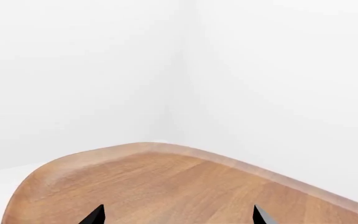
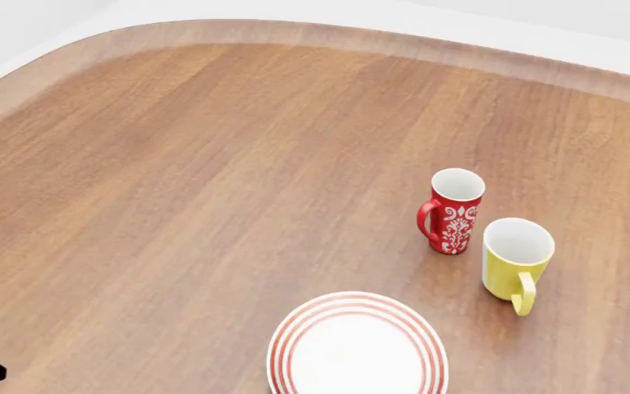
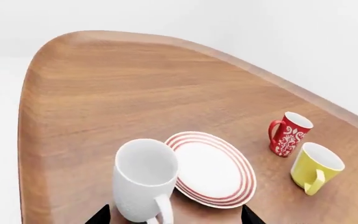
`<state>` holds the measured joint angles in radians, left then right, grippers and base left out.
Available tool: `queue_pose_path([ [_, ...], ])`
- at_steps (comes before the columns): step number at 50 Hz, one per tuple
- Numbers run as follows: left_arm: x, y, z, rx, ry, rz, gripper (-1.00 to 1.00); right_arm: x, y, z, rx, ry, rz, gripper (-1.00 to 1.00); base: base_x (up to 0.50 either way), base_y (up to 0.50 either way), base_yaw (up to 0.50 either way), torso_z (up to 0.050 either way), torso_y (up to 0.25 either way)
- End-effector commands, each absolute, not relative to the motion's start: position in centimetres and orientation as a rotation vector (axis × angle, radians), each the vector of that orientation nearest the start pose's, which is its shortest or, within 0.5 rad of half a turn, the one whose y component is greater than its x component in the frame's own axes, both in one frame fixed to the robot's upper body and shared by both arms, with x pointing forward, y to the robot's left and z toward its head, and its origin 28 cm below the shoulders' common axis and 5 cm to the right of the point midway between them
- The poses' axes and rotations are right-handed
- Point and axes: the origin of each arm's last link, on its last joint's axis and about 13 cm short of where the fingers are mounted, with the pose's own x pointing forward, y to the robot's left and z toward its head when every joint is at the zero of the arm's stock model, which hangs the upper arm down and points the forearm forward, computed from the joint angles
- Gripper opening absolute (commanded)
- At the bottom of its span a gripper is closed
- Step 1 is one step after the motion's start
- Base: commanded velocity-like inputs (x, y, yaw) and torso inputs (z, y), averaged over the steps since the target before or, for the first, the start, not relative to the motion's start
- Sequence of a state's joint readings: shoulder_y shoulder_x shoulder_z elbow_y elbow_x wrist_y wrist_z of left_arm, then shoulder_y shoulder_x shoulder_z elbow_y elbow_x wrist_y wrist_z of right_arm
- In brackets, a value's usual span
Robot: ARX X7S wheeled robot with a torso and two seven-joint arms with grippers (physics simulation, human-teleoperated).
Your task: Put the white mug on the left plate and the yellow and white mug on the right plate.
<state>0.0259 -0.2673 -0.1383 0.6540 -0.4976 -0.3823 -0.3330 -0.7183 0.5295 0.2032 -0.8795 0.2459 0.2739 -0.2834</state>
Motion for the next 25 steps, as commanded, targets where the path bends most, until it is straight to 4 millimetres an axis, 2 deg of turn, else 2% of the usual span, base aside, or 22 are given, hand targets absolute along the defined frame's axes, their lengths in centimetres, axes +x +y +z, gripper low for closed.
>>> queue_pose_path([
  [1,18.6,25.1,12.9,-0.190,-0.225,0.187,1.00,9.3,-17.9,10.8,-0.257,0.166,0.578,1.00,0.00,0.00,0.00,0.000,0.000],
  [12,18.5,25.2,12.9,-0.186,-0.227,0.188,1.00,12.8,-18.1,10.7,-0.209,0.179,0.611,1.00,0.00,0.00,0.00,0.000,0.000],
  [25,18.4,25.2,13.0,-0.190,-0.227,0.186,1.00,14.7,-17.8,9.2,-0.180,0.228,0.654,1.00,0.00,0.00,0.00,0.000,0.000],
])
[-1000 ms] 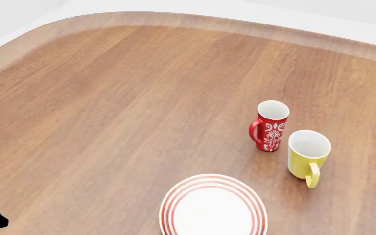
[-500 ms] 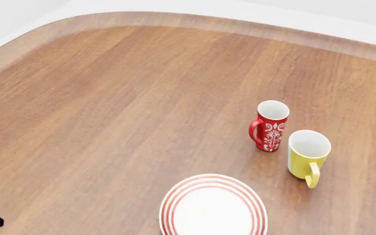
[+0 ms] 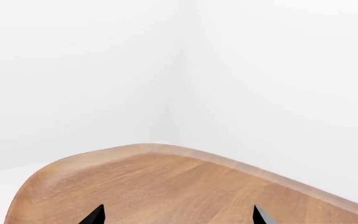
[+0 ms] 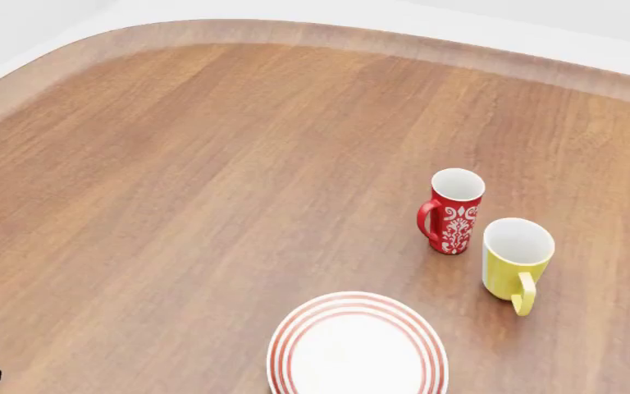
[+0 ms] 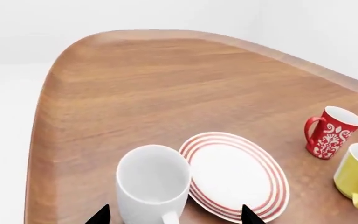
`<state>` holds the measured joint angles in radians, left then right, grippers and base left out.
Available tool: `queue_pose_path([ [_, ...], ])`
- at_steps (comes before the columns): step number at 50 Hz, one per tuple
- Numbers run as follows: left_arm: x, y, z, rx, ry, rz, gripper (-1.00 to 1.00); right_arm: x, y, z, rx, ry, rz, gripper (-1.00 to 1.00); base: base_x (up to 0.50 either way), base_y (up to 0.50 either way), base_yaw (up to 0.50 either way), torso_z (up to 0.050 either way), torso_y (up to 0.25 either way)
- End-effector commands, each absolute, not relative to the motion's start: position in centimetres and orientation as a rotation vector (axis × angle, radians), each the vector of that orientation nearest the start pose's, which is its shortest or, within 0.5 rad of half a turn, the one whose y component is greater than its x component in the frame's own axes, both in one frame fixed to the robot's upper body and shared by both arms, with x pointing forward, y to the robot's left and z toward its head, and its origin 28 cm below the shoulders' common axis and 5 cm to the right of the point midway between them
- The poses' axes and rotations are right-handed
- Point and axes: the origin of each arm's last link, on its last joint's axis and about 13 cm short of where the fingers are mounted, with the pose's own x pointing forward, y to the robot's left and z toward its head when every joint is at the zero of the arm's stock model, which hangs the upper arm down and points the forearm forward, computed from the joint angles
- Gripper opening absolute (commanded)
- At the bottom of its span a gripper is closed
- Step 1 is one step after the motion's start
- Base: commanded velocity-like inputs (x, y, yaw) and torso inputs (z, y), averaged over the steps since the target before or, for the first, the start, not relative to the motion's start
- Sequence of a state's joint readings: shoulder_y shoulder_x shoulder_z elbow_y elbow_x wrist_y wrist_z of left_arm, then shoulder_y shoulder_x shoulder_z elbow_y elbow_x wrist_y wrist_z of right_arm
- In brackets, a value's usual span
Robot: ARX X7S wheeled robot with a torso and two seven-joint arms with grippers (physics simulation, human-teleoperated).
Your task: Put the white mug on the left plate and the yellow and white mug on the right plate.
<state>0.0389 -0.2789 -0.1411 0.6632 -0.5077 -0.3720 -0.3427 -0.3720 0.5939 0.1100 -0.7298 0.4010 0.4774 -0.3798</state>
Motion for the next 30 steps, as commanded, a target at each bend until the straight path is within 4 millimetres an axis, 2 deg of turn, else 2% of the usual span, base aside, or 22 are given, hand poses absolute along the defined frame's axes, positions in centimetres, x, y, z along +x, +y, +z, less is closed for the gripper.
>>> queue_pose_path([
  [1,18.4,25.2,13.0,-0.191,-0.227,0.186,1.00,14.8,-17.7,9.0,-0.181,0.236,0.662,1.00,0.00,0.00,0.00,0.000,0.000],
  [11,18.4,25.3,13.0,-0.194,-0.227,0.189,1.00,15.6,-17.7,7.4,-0.181,0.302,0.682,1.00,0.00,0.00,0.00,0.000,0.000],
  [30,18.2,25.5,13.1,-0.196,-0.229,0.194,1.00,17.0,-17.9,5.8,-0.153,0.347,0.689,1.00,0.00,0.00,0.00,0.000,0.000],
])
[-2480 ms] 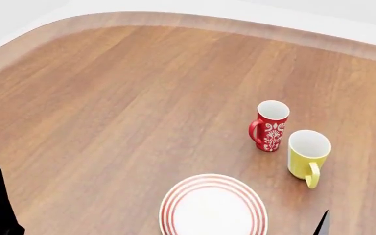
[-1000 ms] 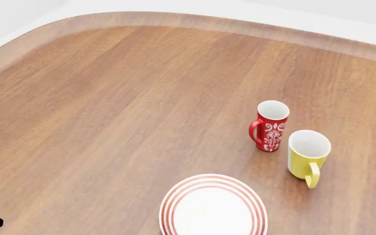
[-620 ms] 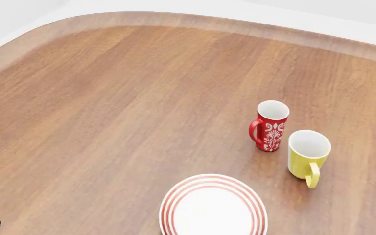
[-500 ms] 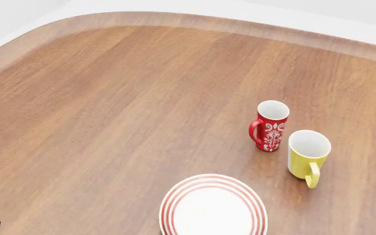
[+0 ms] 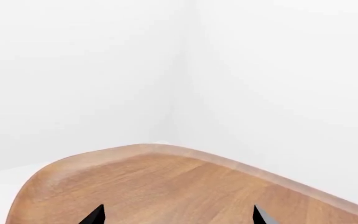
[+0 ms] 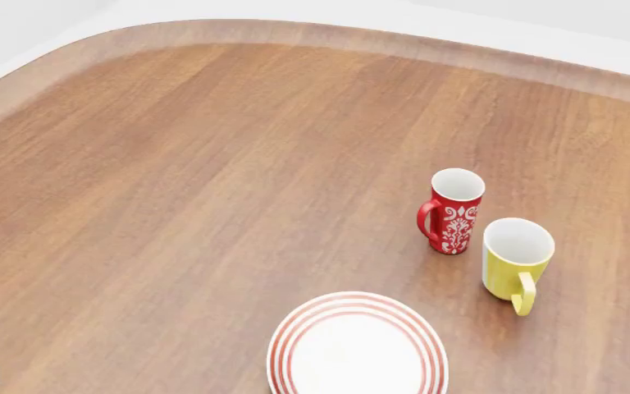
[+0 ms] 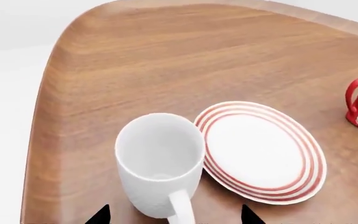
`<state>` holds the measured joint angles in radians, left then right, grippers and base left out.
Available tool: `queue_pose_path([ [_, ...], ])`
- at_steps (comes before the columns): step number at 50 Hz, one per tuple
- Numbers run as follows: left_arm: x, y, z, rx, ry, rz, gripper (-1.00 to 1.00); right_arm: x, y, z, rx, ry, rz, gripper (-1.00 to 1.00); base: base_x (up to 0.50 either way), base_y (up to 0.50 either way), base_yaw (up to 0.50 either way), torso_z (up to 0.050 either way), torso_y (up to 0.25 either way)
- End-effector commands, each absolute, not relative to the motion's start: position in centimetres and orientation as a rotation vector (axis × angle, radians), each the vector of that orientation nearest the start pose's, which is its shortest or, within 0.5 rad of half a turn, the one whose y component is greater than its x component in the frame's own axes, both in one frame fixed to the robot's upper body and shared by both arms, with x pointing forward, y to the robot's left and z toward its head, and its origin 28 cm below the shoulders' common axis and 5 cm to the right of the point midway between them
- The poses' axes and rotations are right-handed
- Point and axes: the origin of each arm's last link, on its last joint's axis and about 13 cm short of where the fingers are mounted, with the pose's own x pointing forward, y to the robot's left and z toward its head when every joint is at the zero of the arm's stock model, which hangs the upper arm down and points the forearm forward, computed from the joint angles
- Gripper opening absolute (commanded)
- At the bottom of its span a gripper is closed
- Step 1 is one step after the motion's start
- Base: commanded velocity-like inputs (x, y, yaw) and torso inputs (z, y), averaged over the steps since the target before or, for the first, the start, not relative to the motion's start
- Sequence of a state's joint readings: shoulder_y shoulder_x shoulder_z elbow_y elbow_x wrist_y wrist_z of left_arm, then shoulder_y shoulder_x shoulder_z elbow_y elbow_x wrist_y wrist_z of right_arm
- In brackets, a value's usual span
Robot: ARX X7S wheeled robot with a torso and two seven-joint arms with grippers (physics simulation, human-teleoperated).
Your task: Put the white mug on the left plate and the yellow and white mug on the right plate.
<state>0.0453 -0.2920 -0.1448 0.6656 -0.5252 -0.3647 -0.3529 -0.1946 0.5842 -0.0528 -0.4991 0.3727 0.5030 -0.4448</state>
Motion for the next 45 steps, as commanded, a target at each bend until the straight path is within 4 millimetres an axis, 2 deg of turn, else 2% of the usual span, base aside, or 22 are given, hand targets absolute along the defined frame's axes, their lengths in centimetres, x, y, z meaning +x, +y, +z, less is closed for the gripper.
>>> queue_pose_path([
  [1,18.2,25.6,13.1,-0.199,-0.230,0.193,1.00,17.3,-17.8,5.7,-0.148,0.349,0.688,1.00,0.00,0.00,0.00,0.000,0.000],
  [7,18.2,25.6,13.1,-0.200,-0.231,0.193,1.00,18.7,-17.9,5.6,-0.143,0.363,0.686,1.00,0.00,0.00,0.00,0.000,0.000],
  [15,18.0,25.7,13.3,-0.211,-0.234,0.200,1.00,19.4,-17.9,5.6,-0.150,0.377,0.685,1.00,0.00,0.00,0.00,0.000,0.000],
  [22,18.0,25.7,13.3,-0.212,-0.234,0.198,1.00,19.5,-17.9,5.4,-0.163,0.393,0.700,1.00,0.00,0.00,0.00,0.000,0.000],
  [33,17.9,25.6,13.2,-0.212,-0.233,0.198,1.00,18.3,-17.9,4.6,-0.181,0.425,0.736,1.00,0.00,0.00,0.00,0.000,0.000],
  [45,18.0,25.7,13.3,-0.213,-0.233,0.199,1.00,19.2,-17.9,5.1,-0.210,0.468,0.754,1.00,0.00,0.00,0.00,0.000,0.000],
])
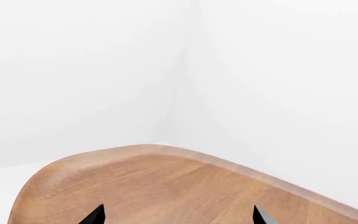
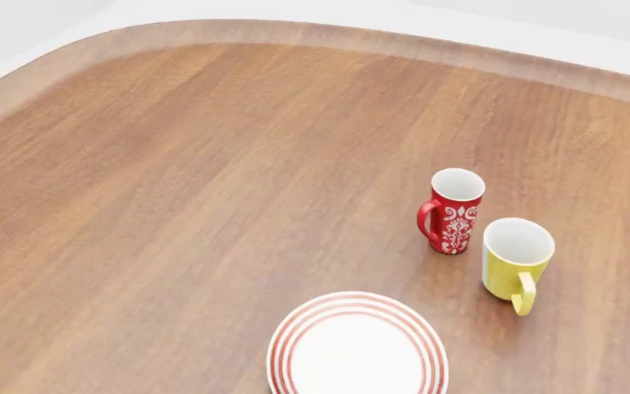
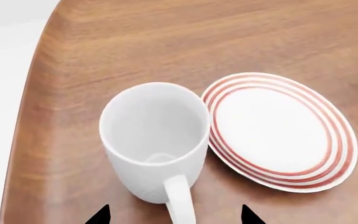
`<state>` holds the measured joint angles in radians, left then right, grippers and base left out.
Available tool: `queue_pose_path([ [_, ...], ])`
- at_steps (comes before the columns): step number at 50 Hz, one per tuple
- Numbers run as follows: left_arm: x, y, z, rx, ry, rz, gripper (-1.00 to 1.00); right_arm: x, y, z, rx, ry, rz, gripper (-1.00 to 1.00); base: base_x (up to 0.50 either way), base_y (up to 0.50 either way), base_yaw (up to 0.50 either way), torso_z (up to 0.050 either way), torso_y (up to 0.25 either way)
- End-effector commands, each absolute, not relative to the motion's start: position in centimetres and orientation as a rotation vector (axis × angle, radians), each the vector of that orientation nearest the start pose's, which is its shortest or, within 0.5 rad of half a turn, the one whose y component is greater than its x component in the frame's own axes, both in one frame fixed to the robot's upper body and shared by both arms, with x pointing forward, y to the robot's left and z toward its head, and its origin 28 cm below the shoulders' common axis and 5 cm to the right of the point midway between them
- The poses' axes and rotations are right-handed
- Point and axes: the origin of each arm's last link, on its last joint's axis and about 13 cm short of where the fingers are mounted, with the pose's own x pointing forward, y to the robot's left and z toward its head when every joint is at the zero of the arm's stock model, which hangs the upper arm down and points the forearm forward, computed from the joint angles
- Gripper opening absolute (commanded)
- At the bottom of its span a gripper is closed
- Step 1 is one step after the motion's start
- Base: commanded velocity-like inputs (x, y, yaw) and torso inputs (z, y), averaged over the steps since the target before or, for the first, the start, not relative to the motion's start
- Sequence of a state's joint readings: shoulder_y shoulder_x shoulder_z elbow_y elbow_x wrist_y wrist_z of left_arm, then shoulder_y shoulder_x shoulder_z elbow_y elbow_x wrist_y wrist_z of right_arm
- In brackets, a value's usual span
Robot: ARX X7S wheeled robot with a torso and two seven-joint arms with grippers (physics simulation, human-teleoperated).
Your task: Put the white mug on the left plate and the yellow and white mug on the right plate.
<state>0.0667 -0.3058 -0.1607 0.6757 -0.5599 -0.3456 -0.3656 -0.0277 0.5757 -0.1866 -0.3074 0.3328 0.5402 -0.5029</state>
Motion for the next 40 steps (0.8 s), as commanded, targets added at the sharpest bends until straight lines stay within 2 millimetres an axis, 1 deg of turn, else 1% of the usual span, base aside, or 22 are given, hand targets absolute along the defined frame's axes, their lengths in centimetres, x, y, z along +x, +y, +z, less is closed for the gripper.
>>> queue_pose_path([
  [1,18.0,25.7,13.1,-0.213,-0.233,0.198,1.00,19.4,-17.9,5.1,-0.211,0.470,0.755,1.00,0.00,0.00,0.00,0.000,0.000],
  [3,18.0,25.7,13.4,-0.213,-0.234,0.199,1.00,19.7,-18.0,5.2,-0.219,0.480,0.762,1.00,0.00,0.00,0.00,0.000,0.000],
  [8,18.0,25.7,13.1,-0.213,-0.232,0.198,1.00,20.3,-18.1,5.5,-0.230,0.497,0.768,1.00,0.00,0.00,0.00,0.000,0.000],
  [14,18.0,25.7,13.2,-0.213,-0.232,0.199,1.00,20.8,-18.3,5.7,-0.231,0.505,0.771,1.00,0.00,0.00,0.00,0.000,0.000],
  [21,18.0,25.6,13.0,-0.212,-0.233,0.196,1.00,21.2,-18.0,5.8,-0.249,0.529,0.795,1.00,0.00,0.00,0.00,0.000,0.000],
  [34,17.8,25.7,13.3,-0.213,-0.236,0.198,1.00,22.3,-17.5,5.2,-0.267,0.575,0.825,1.00,0.00,0.00,0.00,0.000,0.000],
  [40,17.7,25.8,13.1,-0.216,-0.236,0.200,1.00,22.4,-17.3,4.6,-0.276,0.607,0.837,1.00,0.00,0.00,0.00,0.000,0.000],
])
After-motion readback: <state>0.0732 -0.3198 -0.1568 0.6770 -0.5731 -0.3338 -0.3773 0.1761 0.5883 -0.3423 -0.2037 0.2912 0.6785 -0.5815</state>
